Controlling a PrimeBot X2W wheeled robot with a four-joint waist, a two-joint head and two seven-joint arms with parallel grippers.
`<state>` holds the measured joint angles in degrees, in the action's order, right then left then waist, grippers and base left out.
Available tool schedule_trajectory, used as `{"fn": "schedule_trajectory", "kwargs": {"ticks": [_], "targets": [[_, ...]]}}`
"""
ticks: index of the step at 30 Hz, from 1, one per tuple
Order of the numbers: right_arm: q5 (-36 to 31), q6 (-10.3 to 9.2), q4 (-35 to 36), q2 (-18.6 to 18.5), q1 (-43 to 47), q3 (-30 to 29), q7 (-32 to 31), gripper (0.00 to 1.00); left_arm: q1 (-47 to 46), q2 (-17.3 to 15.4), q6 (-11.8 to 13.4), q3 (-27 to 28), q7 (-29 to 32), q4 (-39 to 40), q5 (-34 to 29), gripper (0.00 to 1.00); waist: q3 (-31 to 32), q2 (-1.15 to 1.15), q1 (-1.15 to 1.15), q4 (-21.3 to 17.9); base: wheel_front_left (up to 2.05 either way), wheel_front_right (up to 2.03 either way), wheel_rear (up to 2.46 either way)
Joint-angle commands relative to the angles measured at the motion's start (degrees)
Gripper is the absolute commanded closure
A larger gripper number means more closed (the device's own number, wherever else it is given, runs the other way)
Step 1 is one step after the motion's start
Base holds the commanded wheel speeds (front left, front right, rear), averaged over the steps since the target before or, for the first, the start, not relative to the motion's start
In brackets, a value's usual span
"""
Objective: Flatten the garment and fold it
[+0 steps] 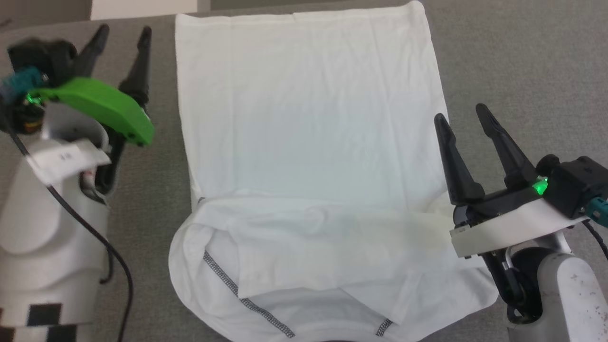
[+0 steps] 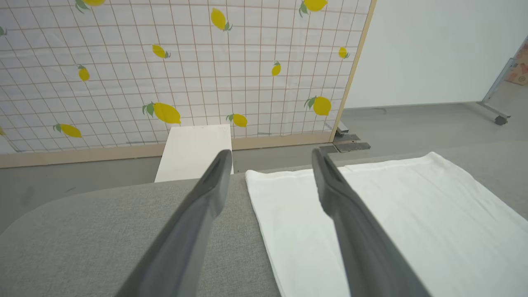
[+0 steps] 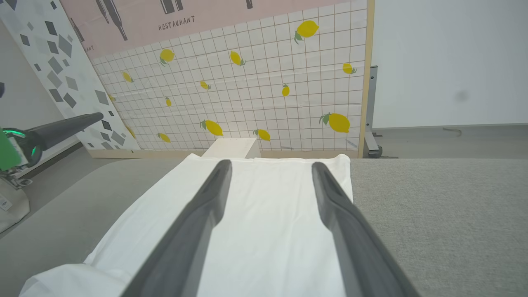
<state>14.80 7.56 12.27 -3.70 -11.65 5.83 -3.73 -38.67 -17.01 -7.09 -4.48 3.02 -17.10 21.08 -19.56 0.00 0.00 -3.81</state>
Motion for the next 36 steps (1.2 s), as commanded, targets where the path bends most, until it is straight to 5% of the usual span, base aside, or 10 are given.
{"fn": "schedule_trajectory", "kwargs": {"ticks": [1,9,16,36], "targets": [[0.4,-0.08,0.2,0.3,-1.4,0.0,0.6,0.0,-3.2,-2.3,-0.4,-0.5,3.0,-1.2,1.8,0.0,-7.0,0.0,0.0,-5.9,0.0,0.0,0.0],[2.3,-0.08,0.2,0.8,-3.6,1.1,3.4,0.0,-15.9,-11.4,0.2,0.1,21.7,-6.1,5.4,0.0,-14.4,0.0,0.0,-11.1,0.0,0.0,0.0],[4.3,-0.08,0.4,0.8,-4.6,1.3,6.4,0.0,-22.7,-15.4,3.6,0.5,34.3,-5.0,5.6,0.0,-19.5,0.0,0.0,-13.8,0.0,0.0,0.0],[6.6,-0.08,-1.6,0.8,-7.5,3.8,11.2,0.0,-24.9,-20.3,15.8,0.3,49.3,1.1,0.3,0.0,-24.8,0.0,0.0,-17.0,0.0,0.0,0.0]]}}
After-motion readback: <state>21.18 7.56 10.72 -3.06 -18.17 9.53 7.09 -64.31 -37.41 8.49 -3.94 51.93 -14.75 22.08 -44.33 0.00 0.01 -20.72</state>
